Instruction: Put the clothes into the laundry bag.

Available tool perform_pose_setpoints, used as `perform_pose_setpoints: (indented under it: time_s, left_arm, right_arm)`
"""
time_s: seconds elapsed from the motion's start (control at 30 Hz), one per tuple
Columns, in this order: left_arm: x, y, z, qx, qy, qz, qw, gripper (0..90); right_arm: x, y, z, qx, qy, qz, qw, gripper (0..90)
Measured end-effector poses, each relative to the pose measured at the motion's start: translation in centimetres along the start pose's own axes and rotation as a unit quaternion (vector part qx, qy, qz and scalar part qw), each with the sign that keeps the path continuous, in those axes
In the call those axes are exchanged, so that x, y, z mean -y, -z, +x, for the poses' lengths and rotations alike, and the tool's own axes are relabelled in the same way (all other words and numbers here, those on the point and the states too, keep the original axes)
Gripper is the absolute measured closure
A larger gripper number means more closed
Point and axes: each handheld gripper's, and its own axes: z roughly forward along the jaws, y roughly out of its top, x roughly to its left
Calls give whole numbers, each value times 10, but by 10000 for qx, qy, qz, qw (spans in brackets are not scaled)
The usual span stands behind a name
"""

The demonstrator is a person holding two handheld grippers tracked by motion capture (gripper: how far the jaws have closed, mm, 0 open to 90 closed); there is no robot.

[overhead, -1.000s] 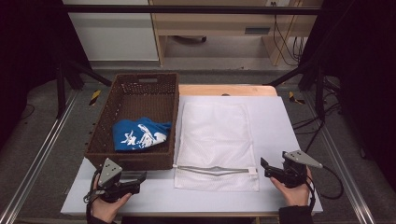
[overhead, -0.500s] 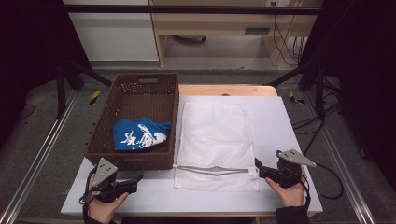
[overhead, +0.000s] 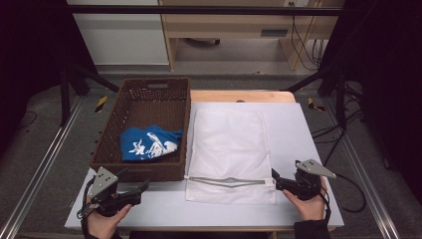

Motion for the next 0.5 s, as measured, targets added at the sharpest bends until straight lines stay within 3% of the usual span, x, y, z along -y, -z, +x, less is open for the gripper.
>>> perform_pose_setpoints:
  time_s: [0.3, 0.5]
  left_arm:
    - [-15, 8, -3, -66, -96, -150, 9998, 176]
    - [-33, 6, 3, -196, -110, -258, 9994, 176]
  right_arm:
    - [-1, 1, 0, 10, 22, 6, 10000, 97]
    - [0, 1, 0, 21, 8, 6, 10000, 94]
